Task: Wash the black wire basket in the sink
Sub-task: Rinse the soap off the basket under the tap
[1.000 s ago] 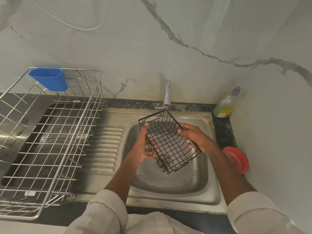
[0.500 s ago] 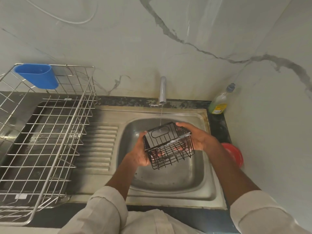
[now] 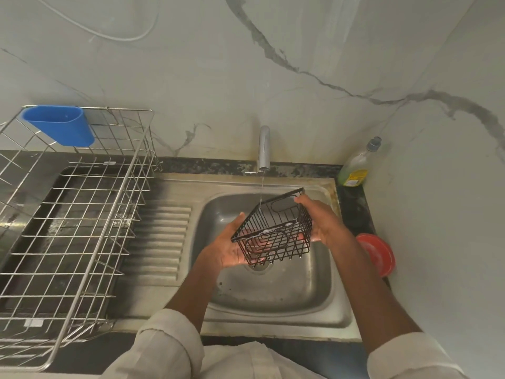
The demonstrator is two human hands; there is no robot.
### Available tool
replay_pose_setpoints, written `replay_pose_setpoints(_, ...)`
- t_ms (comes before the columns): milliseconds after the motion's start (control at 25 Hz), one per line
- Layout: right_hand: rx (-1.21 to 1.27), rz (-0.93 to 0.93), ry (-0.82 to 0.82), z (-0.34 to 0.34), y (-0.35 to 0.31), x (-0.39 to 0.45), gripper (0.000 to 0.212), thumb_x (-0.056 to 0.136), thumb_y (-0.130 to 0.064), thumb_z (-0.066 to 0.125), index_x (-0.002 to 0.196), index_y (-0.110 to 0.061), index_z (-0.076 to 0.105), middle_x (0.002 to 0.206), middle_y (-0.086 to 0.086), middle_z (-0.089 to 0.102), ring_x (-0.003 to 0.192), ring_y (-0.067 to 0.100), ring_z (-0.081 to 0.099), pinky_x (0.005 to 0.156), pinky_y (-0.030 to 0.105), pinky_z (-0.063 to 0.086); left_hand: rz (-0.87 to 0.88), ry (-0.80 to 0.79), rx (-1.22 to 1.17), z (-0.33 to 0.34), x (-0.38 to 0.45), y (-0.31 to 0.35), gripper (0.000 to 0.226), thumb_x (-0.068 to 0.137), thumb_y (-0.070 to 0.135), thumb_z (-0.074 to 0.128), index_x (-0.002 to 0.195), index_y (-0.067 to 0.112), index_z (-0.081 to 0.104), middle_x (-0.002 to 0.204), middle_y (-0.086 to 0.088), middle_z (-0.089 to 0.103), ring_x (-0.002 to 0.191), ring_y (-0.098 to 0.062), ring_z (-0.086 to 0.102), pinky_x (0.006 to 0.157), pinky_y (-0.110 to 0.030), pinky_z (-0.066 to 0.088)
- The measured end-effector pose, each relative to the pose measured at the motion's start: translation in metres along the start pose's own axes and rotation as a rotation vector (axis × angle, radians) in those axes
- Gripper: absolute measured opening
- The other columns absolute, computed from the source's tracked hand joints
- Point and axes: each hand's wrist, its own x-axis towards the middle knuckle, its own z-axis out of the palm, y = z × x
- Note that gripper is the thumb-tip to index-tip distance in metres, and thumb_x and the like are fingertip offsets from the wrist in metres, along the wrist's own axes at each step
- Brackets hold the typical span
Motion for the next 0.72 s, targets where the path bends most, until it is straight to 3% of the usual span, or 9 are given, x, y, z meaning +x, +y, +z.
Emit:
replay_pose_setpoints(120,-0.001,-0.032,-0.014,0.008,0.003,-0.004,0.069,0.064,-0.047,0.086,0.122,-0.025,0.057,0.131,0.01,0.057,0.113,0.037,0.06,0.084,0.062,0.057,0.029,0.029,-0.014,-0.019,0.003,-0.002,0.076,0.099,0.07,0.053,0.135,0.005,0.068,0.131,-0.026,0.071,0.126,-0.045,0.065,0.117,-0.063,0.039)
replay_pose_setpoints(240,0.035,-0.124,-0.011,0.017,0.01,-0.015,0.07,0.07,-0.035,0.088,0.126,-0.029,0.047,0.126,0.002,0.054,0.112,0.027,0.058,0.085,0.06,0.059,0.078,0.091,0.027,-0.031,0.008,-0.004,0.074,0.102,0.069,0.046,0.141,0.009,0.065,0.131,-0.023,0.072,0.124,-0.043,0.066,0.109,-0.061,0.048)
replay_pose_setpoints(320,0.037,-0.161,0.066,0.023,0.011,-0.014,0.078,0.066,-0.036,0.089,0.129,-0.032,0.044,0.124,-0.001,0.054,0.115,0.026,0.056,0.083,0.059,0.059,0.123,0.104,-0.025,-0.03,0.01,-0.006,0.074,0.103,0.07,0.043,0.141,0.01,0.064,0.131,-0.022,0.072,0.125,-0.042,0.065,0.102,-0.057,0.053)
replay_pose_setpoints(480,0.249,-0.001,0.13,0.02,0.004,-0.01,0.088,0.065,-0.046,0.092,0.136,-0.025,0.044,0.13,0.012,0.058,0.114,0.039,0.06,0.076,0.059,0.061,0.276,0.106,0.06,-0.02,0.009,0.002,0.083,0.096,0.084,0.031,0.14,0.023,0.064,0.136,-0.008,0.071,0.128,-0.03,0.061,0.098,-0.045,0.047)
replay_pose_setpoints(640,0.521,0.15,0.001,0.015,0.008,-0.006,0.069,0.074,-0.05,0.089,0.126,-0.015,0.059,0.123,0.02,0.066,0.113,0.042,0.064,0.086,0.059,0.06,0.474,0.049,0.06,-0.014,0.009,0.017,0.066,0.096,0.076,0.042,0.141,0.034,0.065,0.138,0.0,0.071,0.137,-0.025,0.058,0.113,-0.06,0.04)
replay_pose_setpoints(720,0.58,0.208,-0.041,0.022,0.012,-0.003,0.071,0.077,-0.055,0.084,0.129,-0.013,0.059,0.127,0.024,0.063,0.114,0.046,0.062,0.082,0.058,0.061,0.531,0.067,0.033,-0.01,0.007,0.028,0.062,0.096,0.073,0.046,0.139,0.032,0.066,0.136,-0.001,0.072,0.134,-0.027,0.061,0.106,-0.058,0.049)
